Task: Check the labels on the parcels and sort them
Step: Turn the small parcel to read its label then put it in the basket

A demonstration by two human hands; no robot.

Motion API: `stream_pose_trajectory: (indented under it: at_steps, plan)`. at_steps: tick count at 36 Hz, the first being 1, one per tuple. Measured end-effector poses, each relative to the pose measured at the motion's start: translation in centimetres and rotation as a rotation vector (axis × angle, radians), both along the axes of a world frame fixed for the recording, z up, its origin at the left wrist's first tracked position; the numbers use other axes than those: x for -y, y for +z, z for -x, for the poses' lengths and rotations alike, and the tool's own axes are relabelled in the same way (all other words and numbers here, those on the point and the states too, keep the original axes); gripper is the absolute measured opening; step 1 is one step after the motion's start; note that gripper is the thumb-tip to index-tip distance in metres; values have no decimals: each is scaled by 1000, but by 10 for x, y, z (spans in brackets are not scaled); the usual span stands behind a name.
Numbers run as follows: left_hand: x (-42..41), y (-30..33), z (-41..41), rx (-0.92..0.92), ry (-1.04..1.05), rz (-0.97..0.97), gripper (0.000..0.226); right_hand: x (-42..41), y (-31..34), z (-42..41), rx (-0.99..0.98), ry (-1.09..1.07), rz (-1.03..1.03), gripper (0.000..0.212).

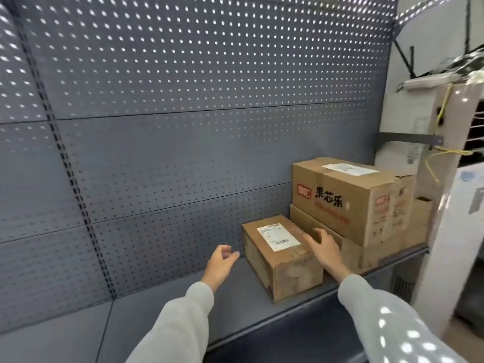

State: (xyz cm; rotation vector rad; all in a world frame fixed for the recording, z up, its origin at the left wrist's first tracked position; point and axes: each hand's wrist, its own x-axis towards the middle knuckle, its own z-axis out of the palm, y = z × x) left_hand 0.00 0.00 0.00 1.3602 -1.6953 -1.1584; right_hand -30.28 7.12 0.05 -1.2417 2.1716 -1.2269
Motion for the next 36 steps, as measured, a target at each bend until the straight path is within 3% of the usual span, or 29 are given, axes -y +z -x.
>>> stream_pose_trajectory:
  at_steps: [5,16,23,29,36]
  plan:
    - [14,-12,33,52,-57,-143,52,12,-5,17,91,78,-68,69]
    - [18,-23,85,-47,-47,-284,70,31,-27,39,212,148,-111,55]
    - [13,-33,98,-217,-42,-410,42,30,-40,44,323,149,-51,49]
    - [10,-35,89,-288,-12,-414,49,22,-37,31,323,136,15,45]
    - [-8,-21,54,-319,-17,-380,35,9,-23,-1,257,140,50,46]
